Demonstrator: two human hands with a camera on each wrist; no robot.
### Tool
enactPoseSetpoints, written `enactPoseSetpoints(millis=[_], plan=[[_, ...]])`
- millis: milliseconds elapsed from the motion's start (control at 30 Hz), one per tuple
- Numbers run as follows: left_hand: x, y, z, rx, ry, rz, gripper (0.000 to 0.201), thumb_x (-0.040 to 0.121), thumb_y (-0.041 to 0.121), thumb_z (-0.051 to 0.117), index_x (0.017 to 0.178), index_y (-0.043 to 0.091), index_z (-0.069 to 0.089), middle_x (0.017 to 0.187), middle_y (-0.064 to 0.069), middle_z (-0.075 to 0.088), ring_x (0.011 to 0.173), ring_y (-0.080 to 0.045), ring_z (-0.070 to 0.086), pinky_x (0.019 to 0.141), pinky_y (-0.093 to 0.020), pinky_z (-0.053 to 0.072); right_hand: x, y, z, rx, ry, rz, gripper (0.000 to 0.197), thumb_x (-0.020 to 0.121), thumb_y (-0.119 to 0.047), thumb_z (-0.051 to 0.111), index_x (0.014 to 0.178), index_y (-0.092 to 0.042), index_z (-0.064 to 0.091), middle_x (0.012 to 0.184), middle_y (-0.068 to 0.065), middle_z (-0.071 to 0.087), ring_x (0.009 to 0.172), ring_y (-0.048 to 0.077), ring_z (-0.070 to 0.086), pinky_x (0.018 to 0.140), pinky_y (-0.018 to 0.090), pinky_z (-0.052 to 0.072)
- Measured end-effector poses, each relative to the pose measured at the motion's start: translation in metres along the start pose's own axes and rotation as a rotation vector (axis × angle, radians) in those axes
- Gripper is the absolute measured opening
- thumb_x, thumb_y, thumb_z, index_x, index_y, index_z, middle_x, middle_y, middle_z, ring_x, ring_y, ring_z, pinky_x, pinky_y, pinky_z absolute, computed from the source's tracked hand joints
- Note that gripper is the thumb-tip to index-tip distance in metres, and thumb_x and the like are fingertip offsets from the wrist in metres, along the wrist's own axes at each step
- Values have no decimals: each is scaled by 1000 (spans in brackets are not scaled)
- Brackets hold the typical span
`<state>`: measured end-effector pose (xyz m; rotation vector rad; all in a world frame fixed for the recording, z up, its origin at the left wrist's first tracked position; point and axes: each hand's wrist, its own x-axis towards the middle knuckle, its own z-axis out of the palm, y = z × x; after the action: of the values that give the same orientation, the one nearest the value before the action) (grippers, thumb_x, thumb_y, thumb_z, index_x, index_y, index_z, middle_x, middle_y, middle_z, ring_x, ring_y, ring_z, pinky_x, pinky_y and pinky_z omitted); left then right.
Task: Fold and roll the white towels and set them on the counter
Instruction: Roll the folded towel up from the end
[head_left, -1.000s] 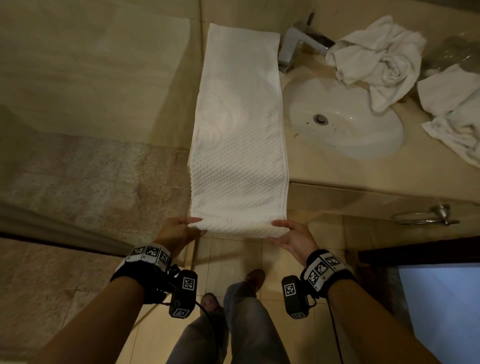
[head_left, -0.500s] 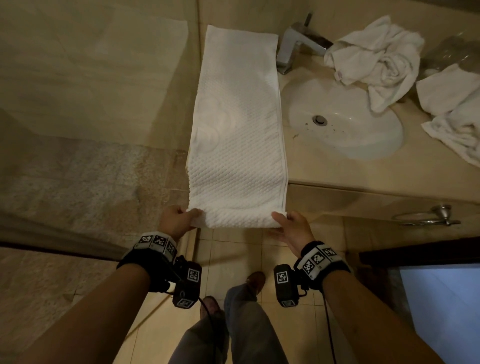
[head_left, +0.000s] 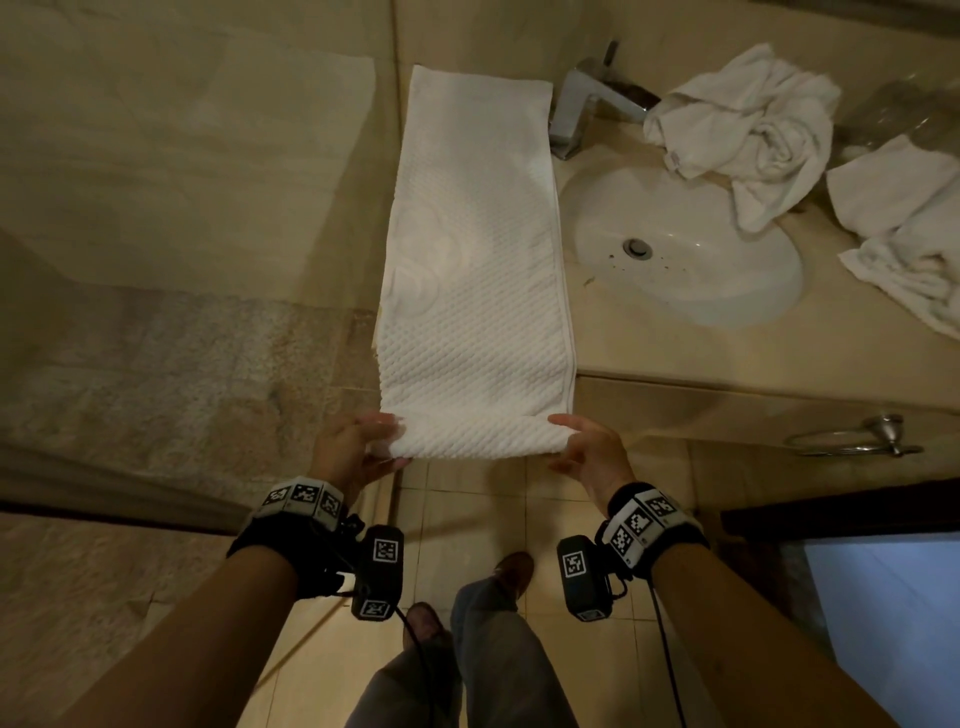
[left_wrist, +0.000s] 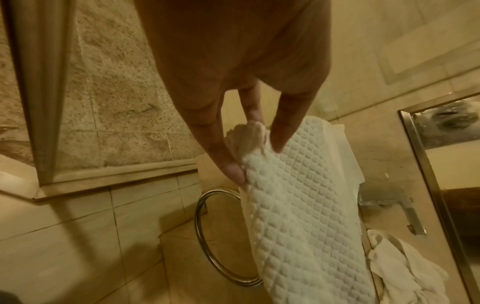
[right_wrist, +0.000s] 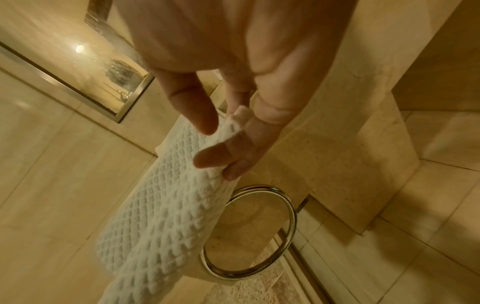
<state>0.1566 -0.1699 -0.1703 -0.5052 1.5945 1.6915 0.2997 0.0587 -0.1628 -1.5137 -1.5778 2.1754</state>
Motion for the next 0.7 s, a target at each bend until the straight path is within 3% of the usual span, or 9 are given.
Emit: enactPoseSetpoints(millis=[67,100,167,200,300,400,533,633,700], plan=[[0,-1,0,-31,-45,-23,37,75,-20,43,91,7,63,103,-8,57,96,-30,60,83,-39,56,2,-2,0,-11,-17,15,47,76,28,39,107,1,63,103,12,56,84,29,59,56,25,58],[0,-3,0,-25,-66,-1,41,77,-23,39,91,8,62,101,-8,57,94,-27,59,81,-36,56,2,-2,0,-30,-24,4,48,73,29,47,107,0,63,108,16,57,91,31,60,67,28,59],[2,-8,-2,-21,-82,43,37,81,-22,42,91,7,63,99,-10,62,88,-24,61,80,-35,55,2,0,-2,-43,-36,-28,47,66,24,62,107,1,64,117,25,59,107,39,59,92,41,54],[4,-9,-4,-30,-76,50,34,82,-21,45,92,6,64,99,-12,63,88,-24,62,83,-36,53,2,1,-3,-30,-45,-36,45,66,21,64,107,2,63,118,27,59,109,41,60,96,44,51],[8,-11,-6,-22,-77,61,26,85,-12,53,102,6,64,101,-12,65,86,-22,61,77,-33,53,1,0,-7,-25,-84,-55,30,86,13,56,114,3,60,103,21,65,86,27,67,76,29,59],[11,-13,-4,67,-14,84,8,88,12,64,94,17,64,93,-2,65,80,-14,57,66,-27,48,2,-2,-8,-96,-74,-57,17,94,-9,58,110,-9,63,88,5,67,71,12,65,68,28,57],[20,-9,0,107,48,97,16,86,33,67,90,18,62,98,-1,64,92,-17,58,71,-29,50,13,-4,-5,-104,-34,-63,23,93,-23,61,115,-14,62,103,2,69,80,12,67,61,28,55],[28,2,5,85,98,123,33,82,33,71,96,4,62,100,-6,66,97,-19,62,74,-32,55,21,-8,3,-2,39,-85,36,90,-16,66,117,7,59,107,14,69,87,20,68,65,30,57],[32,12,9,49,131,136,31,78,29,75,87,2,63,95,-11,67,95,-24,65,76,-37,57,23,-15,7,103,65,-83,33,87,-11,69,103,15,56,107,21,67,92,24,67,71,34,59]])
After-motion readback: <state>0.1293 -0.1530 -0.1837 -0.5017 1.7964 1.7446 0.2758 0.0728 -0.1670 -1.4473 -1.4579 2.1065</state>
